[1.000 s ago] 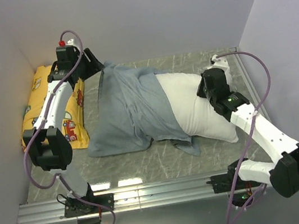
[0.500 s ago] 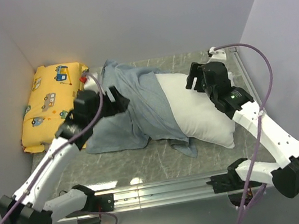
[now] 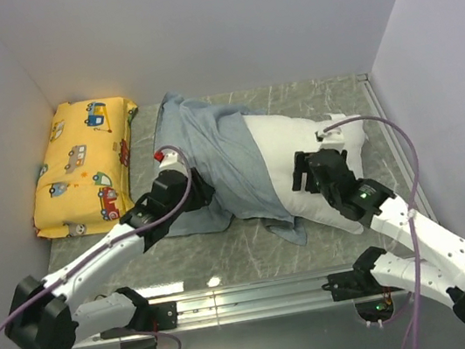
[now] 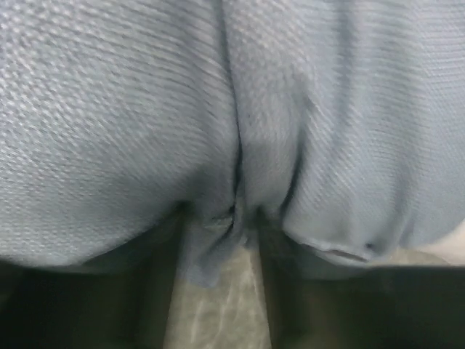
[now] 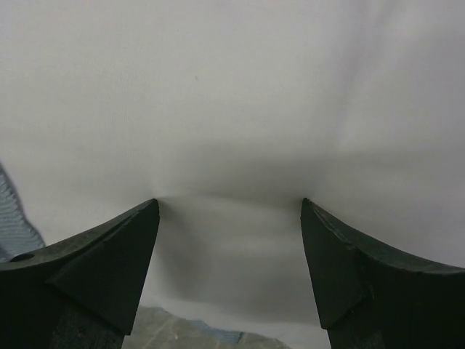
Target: Remove the pillowcase from the pillow
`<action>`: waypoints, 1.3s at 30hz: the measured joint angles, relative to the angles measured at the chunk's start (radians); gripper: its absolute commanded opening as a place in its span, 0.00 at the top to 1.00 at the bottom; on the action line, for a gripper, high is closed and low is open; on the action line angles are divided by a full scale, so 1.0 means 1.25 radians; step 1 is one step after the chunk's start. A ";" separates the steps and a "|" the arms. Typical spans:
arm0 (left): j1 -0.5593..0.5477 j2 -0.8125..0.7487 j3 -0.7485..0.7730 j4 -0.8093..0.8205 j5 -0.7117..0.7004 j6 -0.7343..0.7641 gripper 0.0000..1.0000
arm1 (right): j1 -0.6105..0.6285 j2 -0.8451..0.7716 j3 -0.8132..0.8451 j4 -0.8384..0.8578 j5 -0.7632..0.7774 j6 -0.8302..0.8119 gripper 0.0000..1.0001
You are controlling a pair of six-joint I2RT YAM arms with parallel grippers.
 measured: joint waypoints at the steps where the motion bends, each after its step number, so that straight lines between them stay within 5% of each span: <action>1: 0.000 0.021 0.001 0.010 -0.006 -0.002 0.75 | 0.000 0.014 -0.013 0.003 0.001 0.005 0.15; 2: 0.000 0.041 0.003 0.015 -0.013 -0.002 0.92 | 0.000 0.032 -0.018 0.005 0.004 0.008 0.15; 3: 0.000 0.062 0.008 0.016 -0.019 0.002 0.98 | 0.000 0.052 -0.019 0.014 0.009 0.011 0.16; 6: -0.002 0.084 0.023 0.013 -0.036 0.009 1.00 | 0.000 0.107 -0.008 0.041 0.018 0.017 0.30; 10: -0.002 0.052 0.048 -0.022 -0.065 0.018 1.00 | 0.000 0.132 0.016 0.054 0.024 0.012 0.80; 13: -0.005 -0.017 0.062 -0.070 -0.086 0.028 1.00 | 0.000 0.133 0.052 0.042 0.021 0.008 0.90; 20: -0.031 -0.172 0.175 -0.232 -0.113 0.052 0.99 | 0.000 0.112 0.234 -0.084 -0.051 -0.020 0.90; 27: -0.055 -0.213 0.436 -0.388 -0.135 0.100 0.98 | -0.016 0.088 0.425 -0.141 -0.136 -0.052 0.84; 30: -0.026 -0.117 0.548 -0.403 -0.137 0.136 0.99 | -0.088 0.164 0.465 -0.078 -0.227 -0.053 0.84; 34: 0.169 0.090 0.625 -0.338 -0.002 0.132 1.00 | -0.163 0.480 0.572 -0.002 -0.364 -0.045 0.92; 39: 0.279 0.423 0.667 -0.239 0.099 0.123 1.00 | -0.177 0.846 0.575 0.038 -0.443 -0.035 0.64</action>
